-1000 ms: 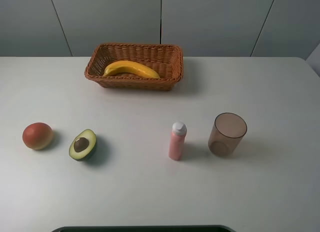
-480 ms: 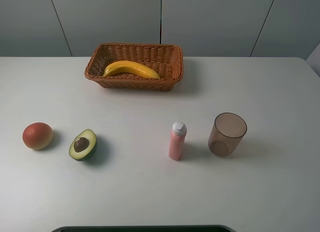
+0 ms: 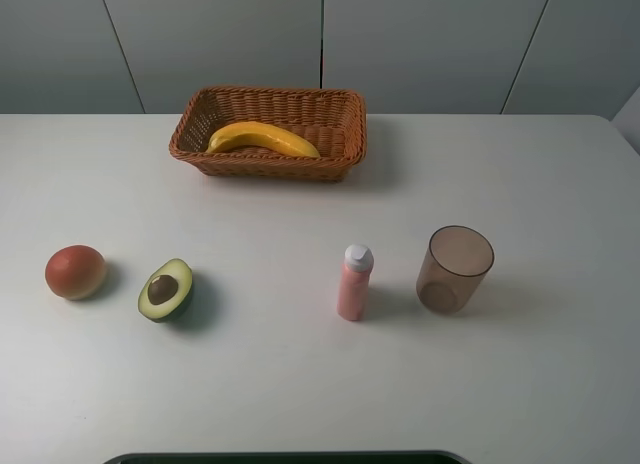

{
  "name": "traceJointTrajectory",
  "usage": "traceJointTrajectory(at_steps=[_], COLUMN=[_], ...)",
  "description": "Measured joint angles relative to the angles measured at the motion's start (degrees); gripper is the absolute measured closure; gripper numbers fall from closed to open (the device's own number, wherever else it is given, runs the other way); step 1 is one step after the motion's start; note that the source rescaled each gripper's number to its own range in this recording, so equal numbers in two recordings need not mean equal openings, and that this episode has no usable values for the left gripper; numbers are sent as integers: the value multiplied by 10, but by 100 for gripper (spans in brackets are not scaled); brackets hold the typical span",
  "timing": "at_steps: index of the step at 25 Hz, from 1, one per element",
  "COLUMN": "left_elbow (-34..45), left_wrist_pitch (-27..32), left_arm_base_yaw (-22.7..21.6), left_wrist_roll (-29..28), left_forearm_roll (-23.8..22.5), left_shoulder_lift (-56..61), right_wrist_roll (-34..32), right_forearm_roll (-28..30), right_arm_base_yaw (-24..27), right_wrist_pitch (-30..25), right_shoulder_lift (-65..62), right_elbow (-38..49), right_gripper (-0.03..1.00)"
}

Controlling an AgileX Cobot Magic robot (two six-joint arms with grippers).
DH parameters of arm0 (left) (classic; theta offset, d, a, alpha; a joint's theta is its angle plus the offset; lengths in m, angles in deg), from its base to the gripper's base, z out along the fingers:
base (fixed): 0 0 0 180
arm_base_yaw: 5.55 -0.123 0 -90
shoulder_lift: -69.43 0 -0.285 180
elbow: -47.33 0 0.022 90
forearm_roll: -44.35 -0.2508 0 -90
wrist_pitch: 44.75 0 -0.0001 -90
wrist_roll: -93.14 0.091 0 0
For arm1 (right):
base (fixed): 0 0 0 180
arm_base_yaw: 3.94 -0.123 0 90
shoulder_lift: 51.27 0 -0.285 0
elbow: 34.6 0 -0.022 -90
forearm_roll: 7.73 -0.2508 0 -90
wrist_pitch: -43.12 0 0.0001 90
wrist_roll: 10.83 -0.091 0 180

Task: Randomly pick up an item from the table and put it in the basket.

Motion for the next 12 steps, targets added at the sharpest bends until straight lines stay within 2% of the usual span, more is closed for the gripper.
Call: traceJointTrajectory(at_steps=[12], left_elbow=[0], left_wrist_pitch=[0], left_arm_base_yaw=[0], left_wrist_roll=[0], left_forearm_roll=[0], left_shoulder_lift=[0], right_wrist_roll=[-70], right_forearm_roll=[38], right_arm_base_yaw=[0], right_wrist_pitch=[13], right_shoulder_lift=[-158], right_elbow=[163], right_gripper=[-3])
